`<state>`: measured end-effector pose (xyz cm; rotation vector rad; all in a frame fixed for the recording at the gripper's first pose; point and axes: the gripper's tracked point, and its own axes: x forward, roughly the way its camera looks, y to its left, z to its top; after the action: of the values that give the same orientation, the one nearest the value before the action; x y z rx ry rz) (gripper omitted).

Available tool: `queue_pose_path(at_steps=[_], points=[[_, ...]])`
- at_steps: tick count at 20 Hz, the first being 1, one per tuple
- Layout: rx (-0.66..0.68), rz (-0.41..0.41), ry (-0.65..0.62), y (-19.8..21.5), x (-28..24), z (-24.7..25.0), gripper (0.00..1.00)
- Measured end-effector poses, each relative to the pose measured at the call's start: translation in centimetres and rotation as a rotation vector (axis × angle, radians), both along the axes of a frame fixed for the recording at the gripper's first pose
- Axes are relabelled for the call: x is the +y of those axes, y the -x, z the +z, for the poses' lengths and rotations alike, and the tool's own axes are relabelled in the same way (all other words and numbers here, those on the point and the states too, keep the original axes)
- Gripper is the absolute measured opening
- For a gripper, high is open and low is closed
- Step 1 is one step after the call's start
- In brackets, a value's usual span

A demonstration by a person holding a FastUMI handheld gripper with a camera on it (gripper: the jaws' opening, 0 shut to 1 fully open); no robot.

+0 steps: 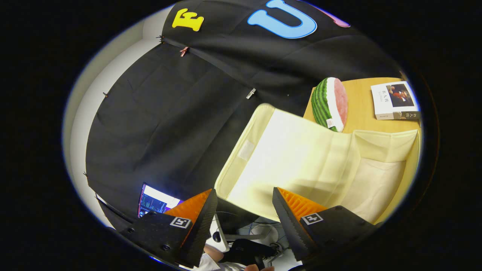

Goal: Open the storage box then place both shoes into the box .Put the left shoe in first, then the right shoe, with the right side of both shoes facing outward in a uniform manner.

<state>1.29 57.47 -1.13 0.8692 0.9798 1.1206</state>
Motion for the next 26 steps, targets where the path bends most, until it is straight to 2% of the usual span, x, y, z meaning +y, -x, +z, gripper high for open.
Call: queue_pose_path(at_steps=[5, 9, 13, 15, 17, 21, 26], points=[[-0.112, -0.121, 0.084, -1.0, -7.0, -1.2, 0.91], [-0.261, -0.258, 0.294, -1.8, -15.9, -5.9, 0.97], [-0.290, -0.400, 0.508, -1.5, -26.9, -10.6, 0.97], [-0.297, -0.440, 0.627, -0.8, -31.6, -14.0, 0.97], [-0.291, -0.442, 0.737, 0.6, -35.4, -17.3, 0.97], [-0.234, -0.387, 0.900, 2.4, -39.3, -24.1, 0.97], [-0.212, -0.297, 1.018, 2.5, -39.7, -30.5, 0.90]])
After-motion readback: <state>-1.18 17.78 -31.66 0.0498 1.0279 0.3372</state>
